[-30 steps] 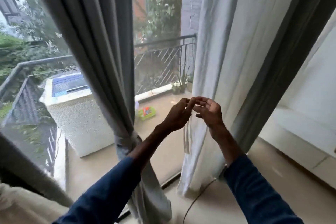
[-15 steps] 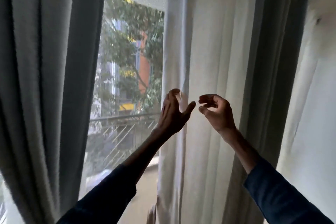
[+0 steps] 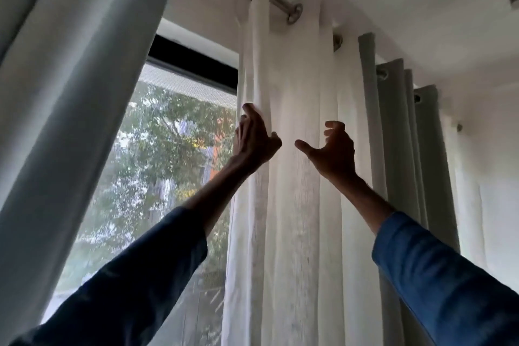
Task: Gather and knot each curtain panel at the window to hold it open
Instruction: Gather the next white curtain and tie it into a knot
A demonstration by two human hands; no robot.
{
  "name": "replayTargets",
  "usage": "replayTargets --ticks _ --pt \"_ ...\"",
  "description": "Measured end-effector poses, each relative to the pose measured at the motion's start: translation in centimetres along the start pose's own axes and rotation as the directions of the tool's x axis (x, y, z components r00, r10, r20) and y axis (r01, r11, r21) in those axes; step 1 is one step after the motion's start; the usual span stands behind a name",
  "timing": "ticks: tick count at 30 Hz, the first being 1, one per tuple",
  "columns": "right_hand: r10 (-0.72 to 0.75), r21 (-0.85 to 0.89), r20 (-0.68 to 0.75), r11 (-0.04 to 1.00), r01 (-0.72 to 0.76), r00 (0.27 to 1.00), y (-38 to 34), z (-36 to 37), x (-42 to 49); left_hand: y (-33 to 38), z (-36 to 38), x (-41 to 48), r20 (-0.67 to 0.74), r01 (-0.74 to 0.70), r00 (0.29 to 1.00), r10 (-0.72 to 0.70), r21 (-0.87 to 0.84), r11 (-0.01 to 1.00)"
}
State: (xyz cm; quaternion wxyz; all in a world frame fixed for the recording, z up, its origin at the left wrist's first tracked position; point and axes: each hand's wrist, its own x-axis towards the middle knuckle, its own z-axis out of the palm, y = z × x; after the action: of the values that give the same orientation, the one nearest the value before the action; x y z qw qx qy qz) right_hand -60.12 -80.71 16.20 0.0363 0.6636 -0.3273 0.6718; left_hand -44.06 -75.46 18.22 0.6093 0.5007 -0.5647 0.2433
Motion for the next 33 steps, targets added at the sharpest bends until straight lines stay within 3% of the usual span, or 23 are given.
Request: replayTargets --ticks 6,9,13,20,25,27,30,33 --pt "-0.011 -0.009 -0.005 1.0 0.011 1.0 -0.8 1.1 5.5 2.3 -0.5 6.6 0.056 0.014 0.998 -0.014 0.015 1.0" --pt "-0.059 -0.006 -0.064 0.998 0.058 0.996 -1.5 1.5 8.1 3.3 -1.5 8.8 -0.05 0.001 0.999 0.002 0.056 0.998" --pt "-0.139 -0.055 -0.106 0.989 0.134 0.985 -2.5 2.0 11.2 4.4 -3.5 11.0 -0.236 -0.062 0.965 0.118 0.233 0.971" --pt "-0.209 -0.031 -0.136 0.978 0.207 0.968 -2.9 3.8 12.6 3.7 -7.3 12.6 -0.351 -0.015 0.907 0.233 0.527 0.85" --pt "-0.146 0.142 -0.177 0.975 0.172 0.973 -3.3 4.6 13.8 2.5 -12.0 13.0 -0.359 0.068 0.88 0.311 0.743 0.666" --pt "-0.141 0.201 -0.174 0.964 0.176 0.975 -4.1 4.7 14.0 2.7 -14.0 13.5 -0.382 0.116 0.878 0.288 0.755 0.646" --pt "-0.129 0.3 -0.189 0.936 0.182 0.973 -5.5 4.4 14.1 2.6 -16.6 13.9 -0.47 0.205 0.861 0.193 0.667 0.716" --pt "-0.131 0.322 -0.2 0.927 0.191 0.971 -7.0 4.2 13.6 2.3 -17.6 13.1 -0.471 0.211 0.861 0.193 0.676 0.706"
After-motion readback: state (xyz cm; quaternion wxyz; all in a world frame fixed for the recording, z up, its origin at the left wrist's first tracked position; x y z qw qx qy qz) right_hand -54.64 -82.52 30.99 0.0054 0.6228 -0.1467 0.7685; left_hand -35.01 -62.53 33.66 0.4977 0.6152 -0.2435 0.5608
